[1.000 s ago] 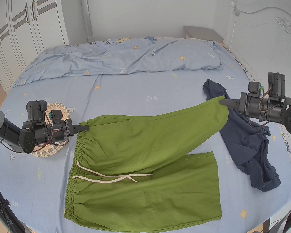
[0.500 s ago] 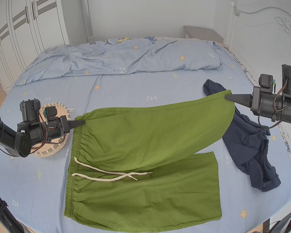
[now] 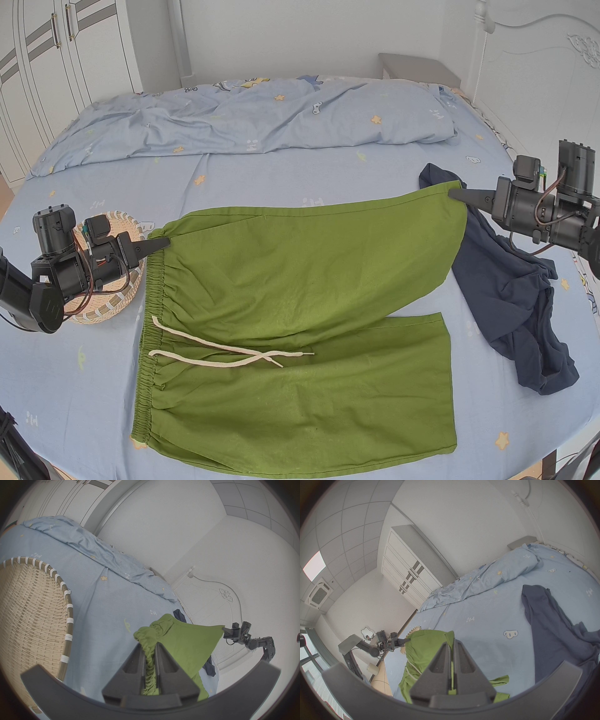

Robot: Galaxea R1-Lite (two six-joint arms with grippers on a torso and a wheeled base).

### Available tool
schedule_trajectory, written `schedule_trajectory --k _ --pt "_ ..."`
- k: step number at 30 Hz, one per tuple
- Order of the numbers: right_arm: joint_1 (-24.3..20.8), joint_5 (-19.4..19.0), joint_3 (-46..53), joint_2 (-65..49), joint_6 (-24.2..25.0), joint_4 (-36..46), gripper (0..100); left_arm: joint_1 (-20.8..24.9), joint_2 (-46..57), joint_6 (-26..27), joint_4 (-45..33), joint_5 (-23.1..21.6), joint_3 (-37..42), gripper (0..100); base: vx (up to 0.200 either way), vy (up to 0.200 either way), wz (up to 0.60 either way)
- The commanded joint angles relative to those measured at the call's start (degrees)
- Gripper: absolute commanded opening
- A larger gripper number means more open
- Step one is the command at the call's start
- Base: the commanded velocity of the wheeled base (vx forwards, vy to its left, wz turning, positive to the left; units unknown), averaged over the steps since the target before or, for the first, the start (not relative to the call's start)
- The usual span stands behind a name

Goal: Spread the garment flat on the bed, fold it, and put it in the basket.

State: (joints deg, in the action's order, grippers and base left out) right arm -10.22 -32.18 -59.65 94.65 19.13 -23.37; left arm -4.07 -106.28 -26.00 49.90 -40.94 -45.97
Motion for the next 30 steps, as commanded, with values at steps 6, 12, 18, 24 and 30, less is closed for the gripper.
schedule_trajectory --k 6,12,18,24,30 --pt "0.8 0.3 -8.6 11.7 4.2 -2.5 0 -0.1 -2.0 -0.4 0.9 0.2 -0.2 0 0.000 0.000 0.00" --pt "1.9 0.5 -10.7 11.7 4.3 1.9 0 -0.3 -2.7 -0.5 3.0 2.1 0.0 0 0.000 0.000 0.00" --pt "0.9 0.5 -4.2 2.7 3.6 4.8 0 -0.1 -3.6 -0.5 5.6 2.2 0.8 0 0.000 0.000 0.00" --pt "-1.7 0.5 5.9 -10.0 4.2 4.6 0 0.1 -3.3 -0.6 5.8 2.1 1.1 0 0.000 0.000 0.00" --pt "-4.1 0.7 11.3 -16.2 4.3 5.2 0 0.4 -3.2 -0.5 5.9 2.1 1.4 0 0.000 0.000 0.00"
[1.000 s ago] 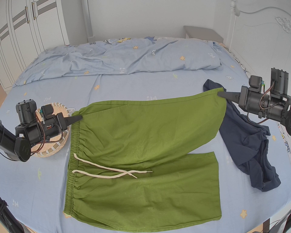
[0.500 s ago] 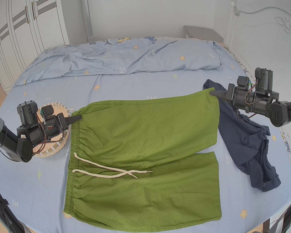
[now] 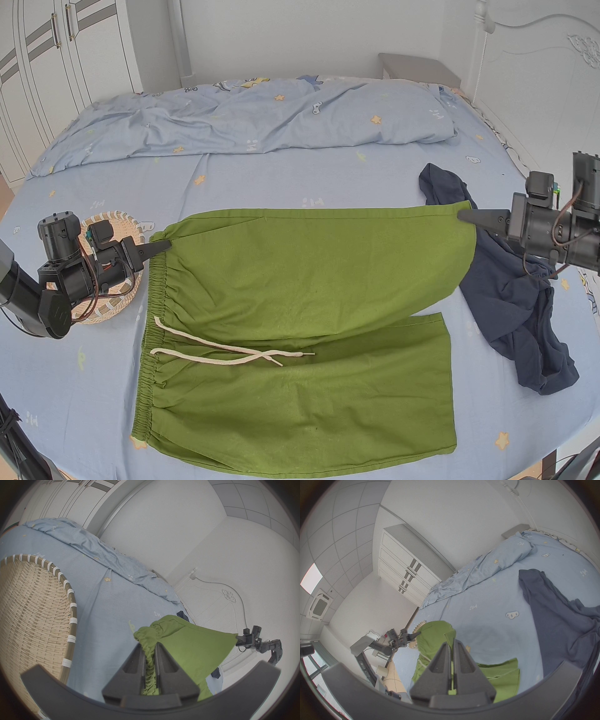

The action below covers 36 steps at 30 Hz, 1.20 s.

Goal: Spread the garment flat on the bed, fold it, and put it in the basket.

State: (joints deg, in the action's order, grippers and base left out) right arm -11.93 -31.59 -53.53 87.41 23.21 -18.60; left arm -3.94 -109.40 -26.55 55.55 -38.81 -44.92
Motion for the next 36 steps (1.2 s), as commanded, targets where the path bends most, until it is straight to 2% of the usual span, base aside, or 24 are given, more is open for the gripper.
schedule_trajectory --k 1,7,12,13,20,23,27,36 --pt "-2.7 0.3 6.8 -10.3 0.2 0.4 0 0.2 0.0 0.0 0.3 0.0 0.4 0 0.000 0.000 0.00" --pt "-2.8 1.0 10.7 -11.2 0.1 -0.2 0 0.2 0.2 -0.2 0.3 0.0 0.4 0 0.000 0.000 0.00" --pt "-0.8 0.6 11.8 -9.3 0.0 -1.2 0 0.3 0.2 -0.3 0.3 0.1 0.6 0 0.000 0.000 0.00" --pt "0.5 0.6 11.6 -4.4 -0.4 -3.5 0 0.3 0.0 -0.2 0.3 0.1 0.5 0 0.000 0.000 0.00" --pt "1.3 0.6 11.3 3.0 0.1 -11.5 0 0.2 -0.2 -0.2 0.3 0.1 0.3 0 0.000 0.000 0.00" --pt "2.0 0.6 9.0 7.8 0.2 -15.7 0 0.2 -0.4 -0.2 1.0 0.4 0.2 0 0.000 0.000 0.00" --pt "2.5 0.6 6.8 10.5 0.1 -15.9 0 0.2 -0.5 -0.3 2.0 0.7 0.4 0 0.000 0.000 0.00" --pt "3.8 0.1 -6.0 18.2 -0.1 -15.9 0 0.2 -2.8 -0.3 4.7 2.4 0.0 0 0.000 0.000 0.00"
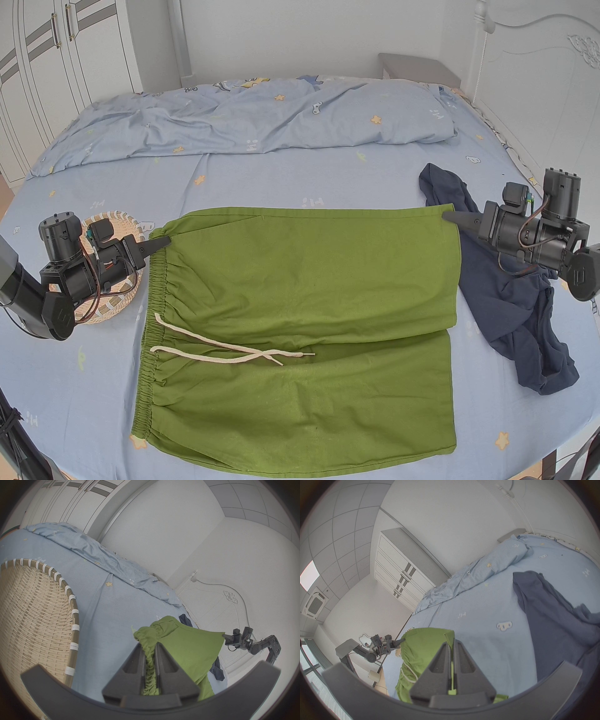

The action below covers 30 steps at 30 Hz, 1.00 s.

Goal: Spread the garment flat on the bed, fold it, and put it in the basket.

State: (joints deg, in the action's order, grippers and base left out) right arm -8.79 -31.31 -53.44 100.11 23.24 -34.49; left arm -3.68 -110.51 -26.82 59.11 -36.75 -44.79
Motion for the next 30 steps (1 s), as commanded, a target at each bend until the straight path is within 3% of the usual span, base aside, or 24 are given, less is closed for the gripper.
schedule_trajectory --k 1,14,30 --pt "0.6 -0.2 -6.1 5.5 -0.1 0.0 0 -0.1 -1.6 0.0 1.1 0.4 -0.1 0 0.000 0.000 0.00" --pt "1.1 -0.2 -22.4 17.6 -1.8 1.6 0 -0.9 -6.4 -0.1 6.2 0.5 -1.5 0 0.000 0.000 0.00" --pt "1.9 -0.1 -38.5 26.8 -3.9 12.4 0 -2.4 -10.2 -0.1 8.3 0.7 -5.3 0 0.000 0.000 0.00"
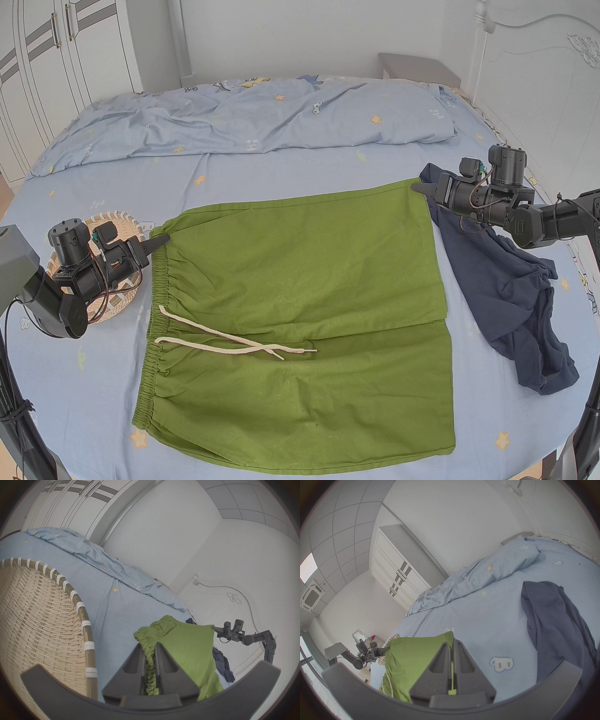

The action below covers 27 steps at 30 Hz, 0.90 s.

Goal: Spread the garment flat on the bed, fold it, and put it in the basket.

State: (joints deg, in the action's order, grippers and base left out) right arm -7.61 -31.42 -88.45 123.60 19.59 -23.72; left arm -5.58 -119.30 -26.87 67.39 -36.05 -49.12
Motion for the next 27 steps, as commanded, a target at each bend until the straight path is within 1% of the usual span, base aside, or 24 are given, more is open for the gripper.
schedule_trajectory --k 1,9,17,18,20,21,27 --pt "1.0 0.0 -4.5 3.8 -0.3 2.6 0 -0.5 -1.6 0.0 -0.1 0.1 -1.4 0 0.000 0.000 0.00" --pt "1.2 0.0 -8.4 6.0 -0.3 5.4 0 -0.6 -2.5 -0.1 -0.4 0.1 -3.3 0 0.000 0.000 0.00" --pt "1.1 0.0 -9.0 7.2 -0.3 5.5 0 -0.5 -3.2 0.0 -0.4 0.1 -3.6 0 0.000 0.000 0.00" --pt "1.1 0.0 -9.1 7.2 -0.3 5.6 100 -0.5 -3.3 -0.1 -0.4 0.1 -3.6 0 0.000 0.000 0.00" --pt "1.1 0.0 -9.5 7.7 -0.3 6.0 100 -0.4 -3.5 -0.1 -0.5 0.1 -3.7 0 0.000 0.000 0.00" --pt "1.1 0.0 -9.6 7.9 -0.3 6.2 100 -0.4 -3.7 0.0 -0.4 0.1 -3.8 100 0.000 0.000 0.00" --pt "1.1 0.2 -9.7 7.9 -0.3 6.4 100 0.2 -3.9 0.0 0.2 0.2 -3.7 100 0.000 0.000 0.00"
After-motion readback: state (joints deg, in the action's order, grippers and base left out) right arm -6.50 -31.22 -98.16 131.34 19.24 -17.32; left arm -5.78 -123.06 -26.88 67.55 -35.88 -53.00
